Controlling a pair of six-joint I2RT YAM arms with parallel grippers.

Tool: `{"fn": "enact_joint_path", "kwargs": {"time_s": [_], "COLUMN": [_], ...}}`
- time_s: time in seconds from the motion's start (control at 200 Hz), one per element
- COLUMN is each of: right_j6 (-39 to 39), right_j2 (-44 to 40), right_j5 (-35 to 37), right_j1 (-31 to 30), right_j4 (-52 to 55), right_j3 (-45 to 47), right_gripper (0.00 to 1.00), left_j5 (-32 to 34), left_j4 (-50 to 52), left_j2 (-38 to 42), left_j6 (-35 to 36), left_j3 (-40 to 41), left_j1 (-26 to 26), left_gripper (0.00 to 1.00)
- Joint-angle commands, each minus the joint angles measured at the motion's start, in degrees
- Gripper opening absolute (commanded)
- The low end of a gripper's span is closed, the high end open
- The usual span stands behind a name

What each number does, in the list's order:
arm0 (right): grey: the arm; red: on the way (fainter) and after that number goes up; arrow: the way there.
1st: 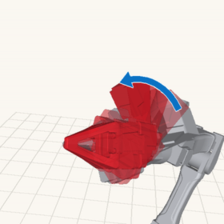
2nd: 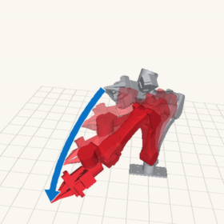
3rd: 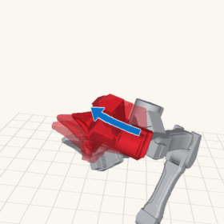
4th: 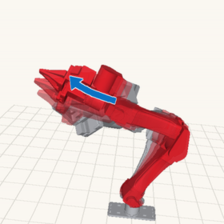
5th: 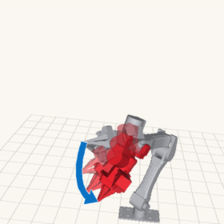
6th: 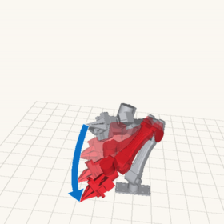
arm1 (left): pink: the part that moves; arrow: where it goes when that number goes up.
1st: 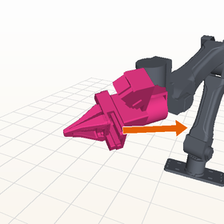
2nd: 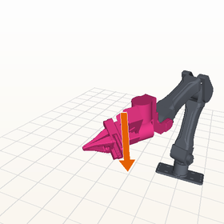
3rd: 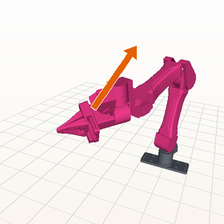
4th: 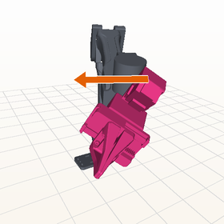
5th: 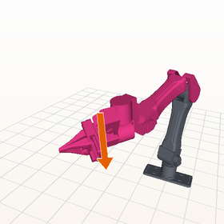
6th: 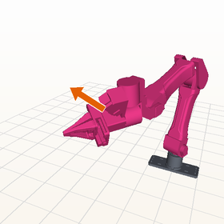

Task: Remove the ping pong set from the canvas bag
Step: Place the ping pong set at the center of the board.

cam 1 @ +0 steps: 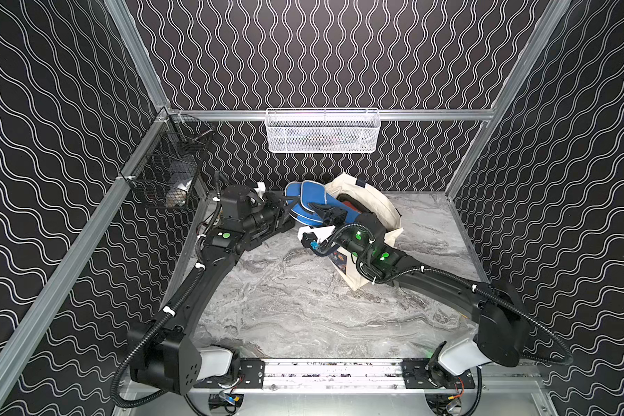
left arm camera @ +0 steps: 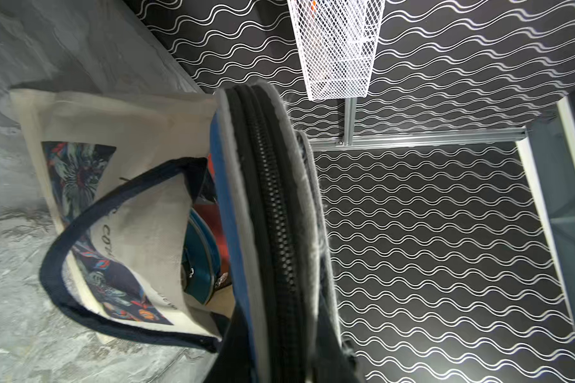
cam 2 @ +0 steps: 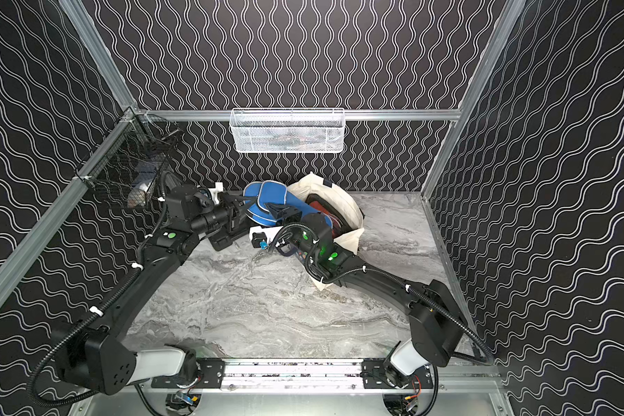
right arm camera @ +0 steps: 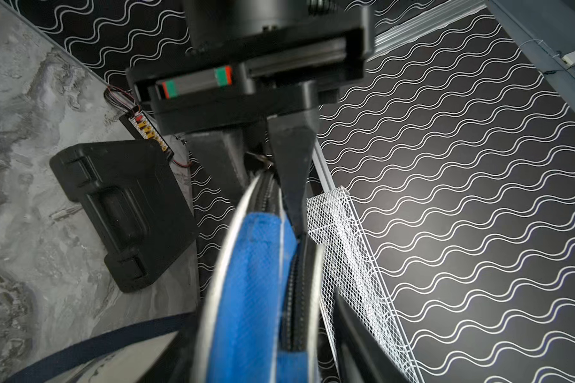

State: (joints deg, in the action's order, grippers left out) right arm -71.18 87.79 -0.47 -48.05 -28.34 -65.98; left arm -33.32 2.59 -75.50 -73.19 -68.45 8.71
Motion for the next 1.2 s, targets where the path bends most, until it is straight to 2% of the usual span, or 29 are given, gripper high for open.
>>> {"fn": "enact_joint_path", "kwargs": {"time_s": [0.0,0.075,0.195,0.41,0.535,0.665,0.946,1.196], "right_j6": [4.3,7.26,11.61,21.82,28.75,36.16,51.39,62.21], "right_j2": [-1.76,-2.58,-4.47,-8.12,-9.39,-10.28,-11.74,-11.94], "right_j5": [-0.89,0.68,3.22,8.24,11.95,13.56,10.63,3.87], "right_j1": [-0.14,-0.11,0.11,2.01,3.29,5.38,12.98,18.26], "right_j4": [-10.64,-10.65,-9.55,-4.2,2.12,7.33,14.19,22.55], "right_j3": [-0.03,-0.44,-1.26,-3.36,-5.24,-6.09,-7.32,-10.56], "right_gripper": [0.72,0.81,0.86,0.89,0.89,0.89,0.9,0.9], "left_j5": [4.35,4.75,3.62,1.03,-0.79,-2.87,-5.33,-1.94], "left_j4": [1.63,2.58,1.25,-4.39,-3.83,-2.62,-4.93,7.19], "left_j2": [-0.03,-0.29,-0.82,-0.98,-0.89,0.49,1.92,5.3], "left_j6": [6.56,7.87,8.33,5.2,5.88,6.93,3.26,7.11], "left_j3": [-1.91,-3.59,-5.91,-7.95,-9.68,-10.47,-8.84,-7.23], "left_j1": [-0.15,-0.6,-2.65,-7.19,-9.34,-15.3,-24.89,-30.29], "left_gripper": [0.0,0.0,0.0,0.0,0.0,0.0,0.0,0.0]}}
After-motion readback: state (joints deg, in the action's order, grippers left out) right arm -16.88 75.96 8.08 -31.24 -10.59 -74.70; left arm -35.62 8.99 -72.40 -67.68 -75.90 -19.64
